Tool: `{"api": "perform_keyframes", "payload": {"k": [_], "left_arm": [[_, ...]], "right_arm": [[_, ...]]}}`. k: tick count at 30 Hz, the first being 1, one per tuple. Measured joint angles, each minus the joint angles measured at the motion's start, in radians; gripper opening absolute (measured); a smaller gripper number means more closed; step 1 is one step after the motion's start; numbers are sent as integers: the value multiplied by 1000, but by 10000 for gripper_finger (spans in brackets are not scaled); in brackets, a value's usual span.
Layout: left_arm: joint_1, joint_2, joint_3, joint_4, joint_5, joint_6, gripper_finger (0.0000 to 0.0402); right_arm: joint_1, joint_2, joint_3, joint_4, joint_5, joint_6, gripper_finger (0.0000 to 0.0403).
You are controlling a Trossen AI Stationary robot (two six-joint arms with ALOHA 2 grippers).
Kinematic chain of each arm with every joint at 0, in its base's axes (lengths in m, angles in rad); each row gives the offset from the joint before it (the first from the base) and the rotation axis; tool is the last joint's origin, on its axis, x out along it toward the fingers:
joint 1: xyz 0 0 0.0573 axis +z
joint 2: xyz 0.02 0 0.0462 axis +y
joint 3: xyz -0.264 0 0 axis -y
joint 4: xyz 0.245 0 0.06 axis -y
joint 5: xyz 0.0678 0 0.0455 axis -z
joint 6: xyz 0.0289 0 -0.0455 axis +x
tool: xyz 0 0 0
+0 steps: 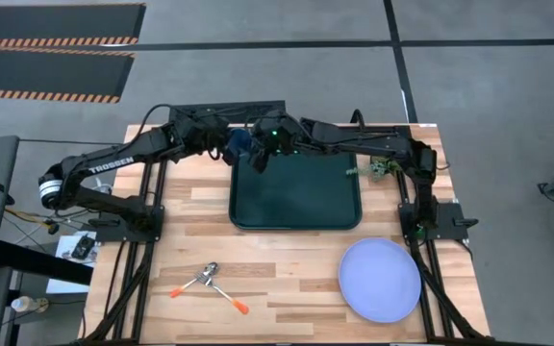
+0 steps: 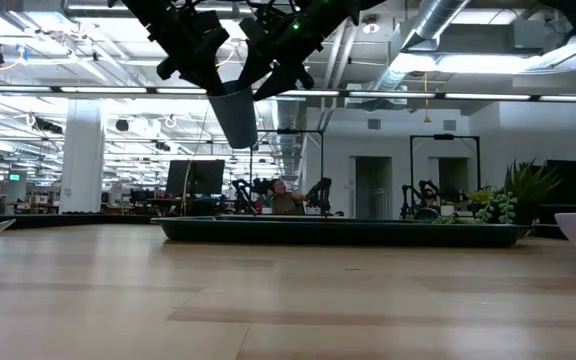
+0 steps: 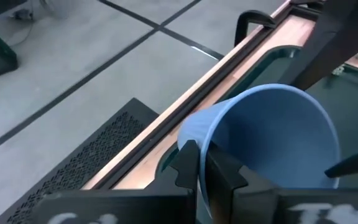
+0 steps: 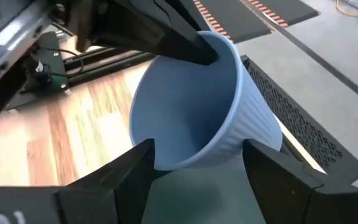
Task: Pick and place plate/cup/fork/spoon on tray
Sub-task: Put the blue cup on the black tray
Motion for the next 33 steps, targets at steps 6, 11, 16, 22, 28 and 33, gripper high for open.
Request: {"api": "perform_keyframes", "payload": {"k": [6,11,16,22,28,33], "left_arm": [[0,1,0,0,54,24,0],[-6,1,0,0,71,26,0],[-6,1,0,5,139,102,2],[-8,-1,0,26,191,122,16],[-12,-4,4,62,345,144,17],[-12,-3,3,106,387,146,1]], "right_arm": [[-7,0,0,-11,-18,34,253],[-7,0,0,-28,-19,53,217],[-6,0,0,-68,-21,57,167],[-7,3,-1,-88,-20,51,125],[-10,6,-3,-96,-5,42,47],[-12,5,-3,-102,-14,35,13]]}}
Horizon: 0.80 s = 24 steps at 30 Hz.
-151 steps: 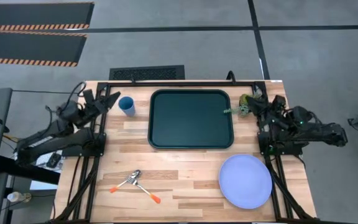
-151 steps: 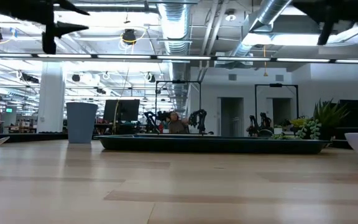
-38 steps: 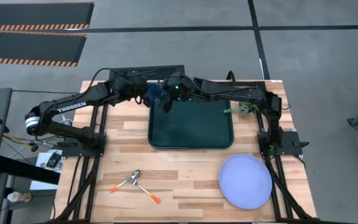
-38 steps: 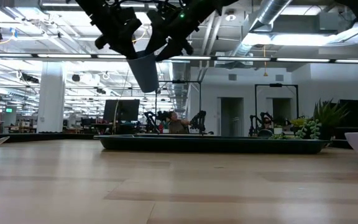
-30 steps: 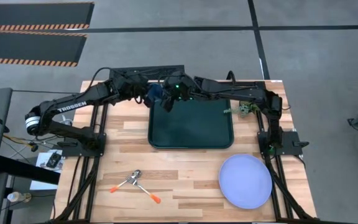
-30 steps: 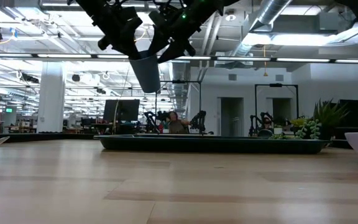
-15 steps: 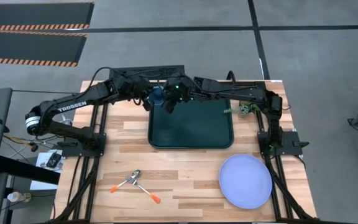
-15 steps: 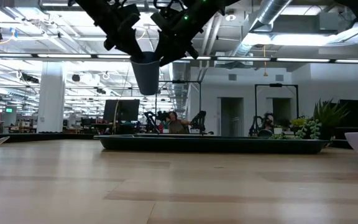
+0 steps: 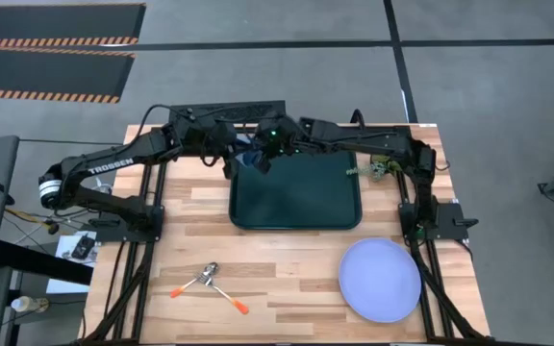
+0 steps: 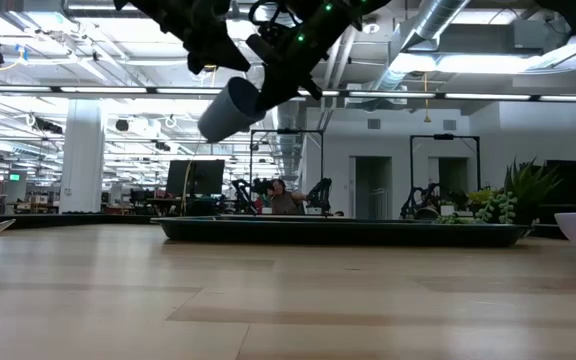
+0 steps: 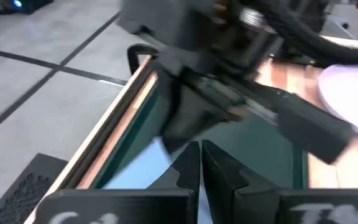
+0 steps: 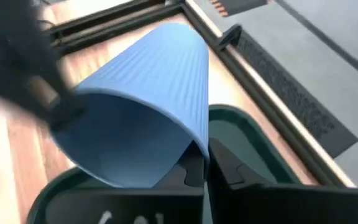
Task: Pick and place plate/cup/fork/spoon on tray
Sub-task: Put the blue cup on the black tray
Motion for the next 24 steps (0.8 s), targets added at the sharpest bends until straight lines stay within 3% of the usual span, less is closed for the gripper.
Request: {"api": "perform_keyframes", "payload": {"k": [7,13,17,24], "left_arm": [[1,0,-1,-5,-23,-8,5],[9,-17,-2,-79,-245,-96,6],[31,-51,-2,-149,-344,-143,19],[86,-77,-2,-235,-311,-259,87]], "right_arm": [[-20,0,0,-45,-99,14,4],[-69,-1,2,-165,-294,13,3],[-124,-2,2,-298,-285,-43,2],[-198,13,63,-447,-287,-65,2]]}}
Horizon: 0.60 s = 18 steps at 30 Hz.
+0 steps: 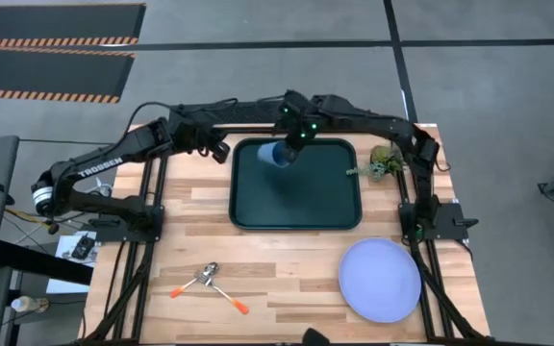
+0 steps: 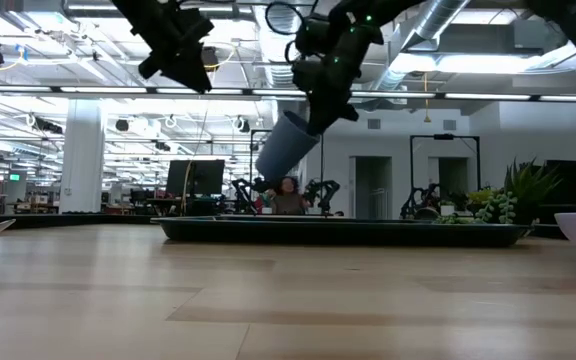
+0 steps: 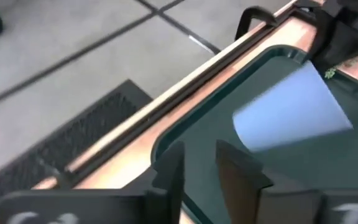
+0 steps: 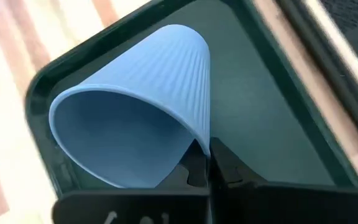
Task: Pick and place plate/cup/fork/spoon on tray
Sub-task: Put the blue cup on the black tray
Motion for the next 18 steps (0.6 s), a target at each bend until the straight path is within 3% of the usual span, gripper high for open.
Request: {"api": "perform_keyframes", "payload": {"k": [8,15,18], "left_arm": [[17,5,0,-69,35,-42,159],[17,5,0,-148,30,-66,173],[17,5,0,-180,30,-66,174]], "right_arm": [[-5,151,205,-158,6,-22,2],[6,363,476,-260,-2,3,2],[6,389,445,-221,-3,31,2]]}}
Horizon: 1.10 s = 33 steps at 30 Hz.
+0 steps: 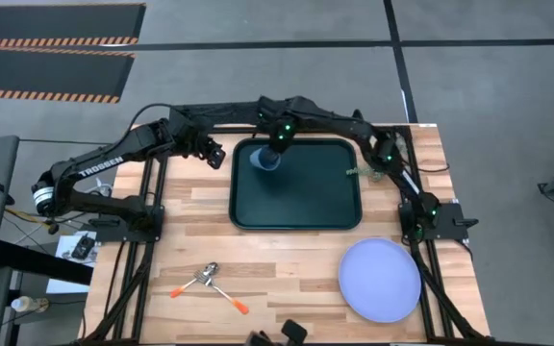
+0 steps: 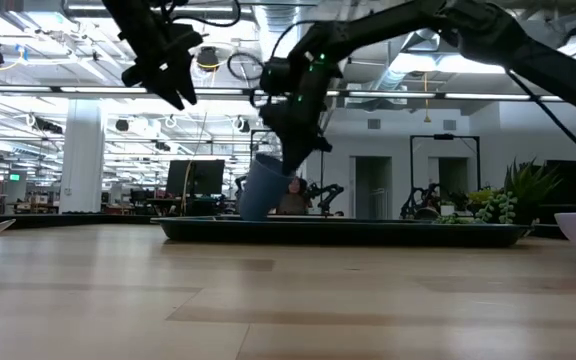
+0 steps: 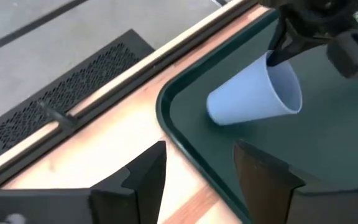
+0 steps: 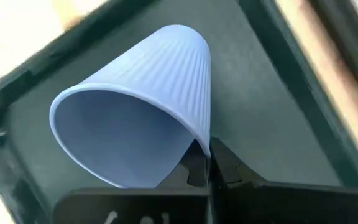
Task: Pick and place plate/cup/fork/spoon on tray
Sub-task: Put the blue cup on the black tray
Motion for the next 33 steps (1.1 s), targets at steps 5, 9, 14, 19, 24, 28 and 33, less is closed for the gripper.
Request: {"api": "perform_keyframes", "payload": {"k": [5,9,14,19,24,28,33], "left_arm": [[0,0,0,-15,-9,0,174],[0,0,0,-15,-28,-1,174],[0,0,0,-14,-39,-2,174],[0,0,0,-14,-40,-3,174],[0,0,0,-13,-41,-15,174],[0,0,0,-14,-41,-15,174],[0,0,0,-14,-52,-23,174]], "right_arm": [[-6,29,1,8,36,10,2],[-6,32,2,23,63,11,3],[-6,34,2,22,70,19,34],[-6,36,1,44,71,29,83],[-6,36,1,78,54,31,130],[-6,36,1,111,51,32,161],[-5,36,1,190,51,23,185]]}}
